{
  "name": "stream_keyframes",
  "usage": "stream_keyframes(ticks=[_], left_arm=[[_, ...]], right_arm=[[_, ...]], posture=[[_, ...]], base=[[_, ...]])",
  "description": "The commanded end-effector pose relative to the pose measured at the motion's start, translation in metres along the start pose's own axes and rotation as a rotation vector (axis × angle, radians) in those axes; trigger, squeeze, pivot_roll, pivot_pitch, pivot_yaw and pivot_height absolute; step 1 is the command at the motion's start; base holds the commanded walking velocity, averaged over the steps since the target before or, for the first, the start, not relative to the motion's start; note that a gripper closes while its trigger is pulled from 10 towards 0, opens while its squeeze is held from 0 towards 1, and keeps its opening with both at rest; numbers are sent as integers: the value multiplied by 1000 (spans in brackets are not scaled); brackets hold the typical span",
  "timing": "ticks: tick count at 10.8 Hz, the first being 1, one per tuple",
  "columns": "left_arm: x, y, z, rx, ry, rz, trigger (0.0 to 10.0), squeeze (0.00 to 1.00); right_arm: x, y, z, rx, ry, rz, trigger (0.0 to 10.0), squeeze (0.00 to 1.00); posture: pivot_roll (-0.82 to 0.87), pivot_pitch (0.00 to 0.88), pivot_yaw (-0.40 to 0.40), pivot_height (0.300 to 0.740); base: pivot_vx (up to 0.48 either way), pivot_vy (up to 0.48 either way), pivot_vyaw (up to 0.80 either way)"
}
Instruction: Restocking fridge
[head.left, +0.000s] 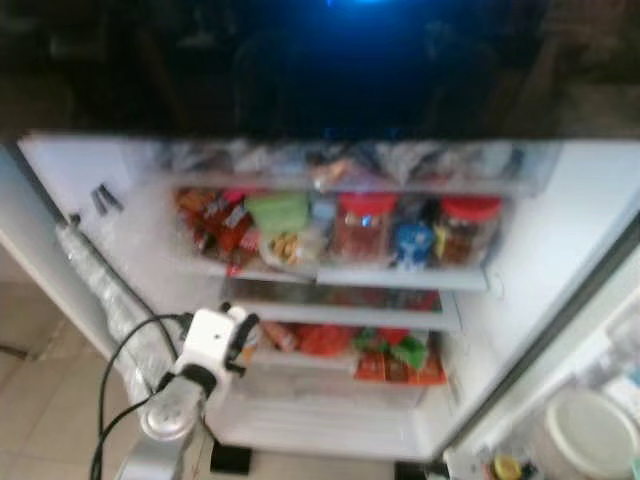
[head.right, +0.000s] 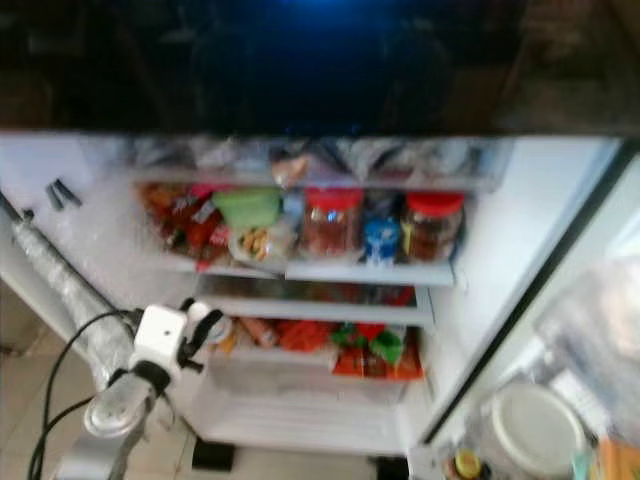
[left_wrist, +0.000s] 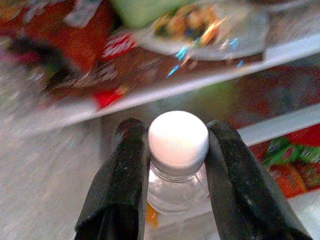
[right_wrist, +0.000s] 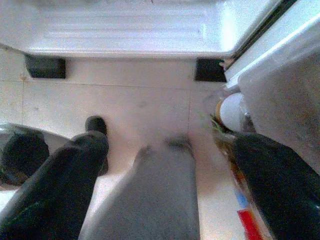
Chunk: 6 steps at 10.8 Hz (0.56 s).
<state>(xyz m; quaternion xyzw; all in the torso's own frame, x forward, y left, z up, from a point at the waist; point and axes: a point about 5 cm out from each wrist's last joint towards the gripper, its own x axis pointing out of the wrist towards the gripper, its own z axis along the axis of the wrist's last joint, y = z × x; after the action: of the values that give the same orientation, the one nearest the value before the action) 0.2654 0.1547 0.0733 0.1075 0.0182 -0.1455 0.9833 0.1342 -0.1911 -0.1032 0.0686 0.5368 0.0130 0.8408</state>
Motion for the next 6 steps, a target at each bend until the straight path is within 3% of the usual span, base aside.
stream_keyframes(ticks=[1,6], left_arm=[[2,-8,4,-5,-12,-40,10000,0],[-4,-3,-6,-9,24,-48,10000,0]], right_arm=[[-2,-8,-3,6,5,-29,10000,0],[-2,-7,-4,17,5,-15,10000,0]], posture=[[67,0,17,740],[68,0,23,740]], base=[[0,0,0],[0,0,0]])
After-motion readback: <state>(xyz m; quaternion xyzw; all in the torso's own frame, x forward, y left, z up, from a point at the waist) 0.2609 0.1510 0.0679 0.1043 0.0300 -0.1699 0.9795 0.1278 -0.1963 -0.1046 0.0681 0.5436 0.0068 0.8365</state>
